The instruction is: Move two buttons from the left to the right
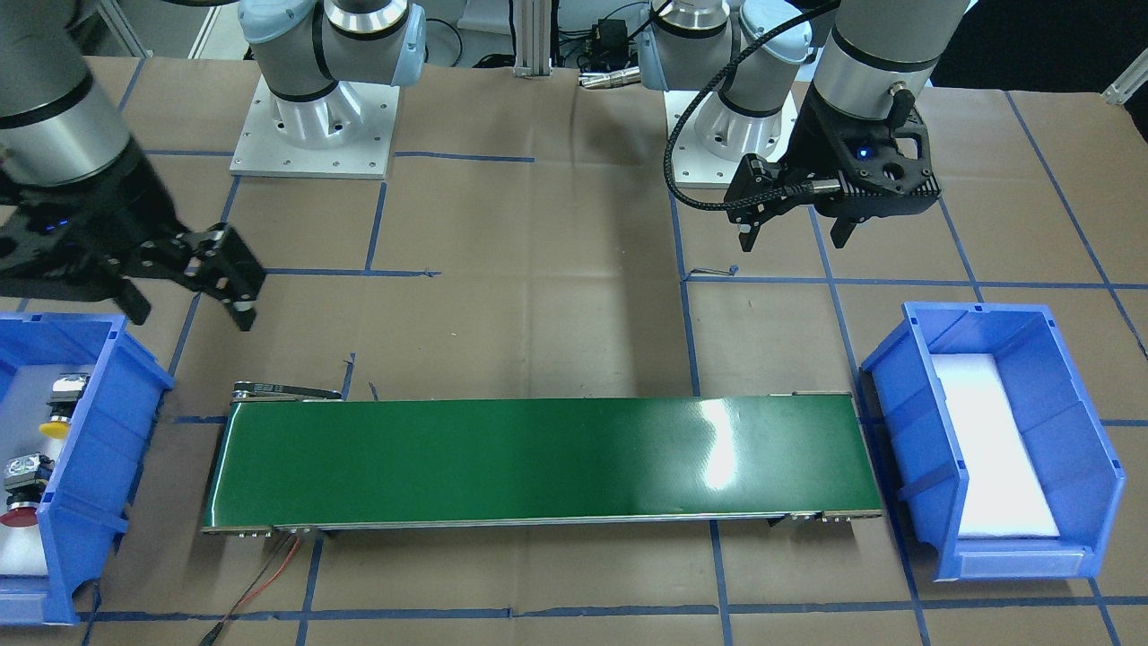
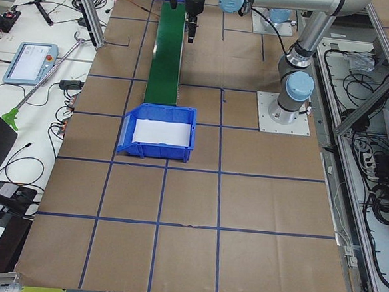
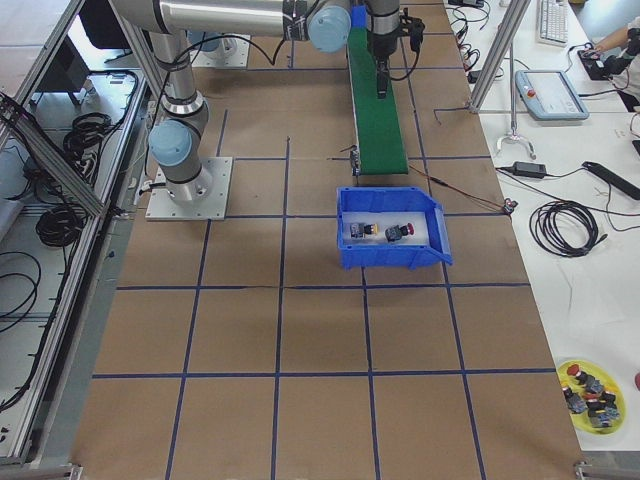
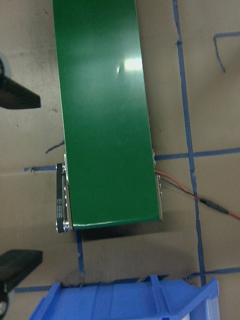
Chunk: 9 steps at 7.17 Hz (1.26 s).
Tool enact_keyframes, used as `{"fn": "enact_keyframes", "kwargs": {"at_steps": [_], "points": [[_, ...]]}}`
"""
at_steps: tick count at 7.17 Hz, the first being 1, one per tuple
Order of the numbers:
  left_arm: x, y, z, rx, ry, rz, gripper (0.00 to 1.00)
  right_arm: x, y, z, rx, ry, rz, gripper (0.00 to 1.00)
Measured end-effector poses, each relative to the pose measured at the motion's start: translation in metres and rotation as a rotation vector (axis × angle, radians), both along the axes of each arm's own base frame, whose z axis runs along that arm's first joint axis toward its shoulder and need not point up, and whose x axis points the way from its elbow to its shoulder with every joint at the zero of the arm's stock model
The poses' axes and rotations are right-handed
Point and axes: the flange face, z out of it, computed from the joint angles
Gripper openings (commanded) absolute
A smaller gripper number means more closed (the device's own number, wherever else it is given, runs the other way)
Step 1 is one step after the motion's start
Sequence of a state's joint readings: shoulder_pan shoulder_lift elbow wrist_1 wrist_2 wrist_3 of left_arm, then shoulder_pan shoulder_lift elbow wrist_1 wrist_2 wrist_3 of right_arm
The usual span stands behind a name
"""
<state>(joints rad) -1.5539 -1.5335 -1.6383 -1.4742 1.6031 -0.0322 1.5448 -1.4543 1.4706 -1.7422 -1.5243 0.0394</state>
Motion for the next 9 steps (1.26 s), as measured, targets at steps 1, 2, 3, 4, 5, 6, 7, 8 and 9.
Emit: {"fn": "enact_keyframes", "kwargs": {"at_steps": [1,2,3,4,5,6,7,8,9], "points": [[0.0,0.0,0.0,0.0,0.0,0.0,1.0,0.035,0.012,0.003,-0.002,-0.004,0.02,1.0],[0.0,0.0,0.0,-0.001,0.0,0.0,1.0,0.051,0.023,0.007,-0.001,-0.008,0.028,1.0],[0.0,0.0,0.0,-0.001,0.0,0.0,1.0,0.057,0.033,0.012,-0.002,-0.013,0.031,1.0],[0.0,0.0,0.0,0.0,0.0,0.0,1.0,0.058,0.043,0.018,-0.005,-0.018,0.03,1.0],[0.0,0.0,0.0,0.0,0.0,0.001,1.0,0.054,0.054,0.024,0.002,-0.019,0.023,1.0],[0.001,0.0,0.0,0.0,0.0,0.001,1.0,0.049,0.068,0.02,0.033,-0.02,0.013,1.0],[0.001,0.0,0.0,0.0,0.0,0.001,1.0,0.046,0.082,0.016,0.053,-0.021,0.006,1.0],[0.001,0.0,0.0,0.0,0.0,0.001,1.0,0.044,0.097,0.019,0.052,-0.019,0.001,1.0],[0.001,0.0,0.0,0.001,0.0,0.001,1.0,0.042,0.108,0.022,0.045,-0.018,-0.003,1.0]]}}
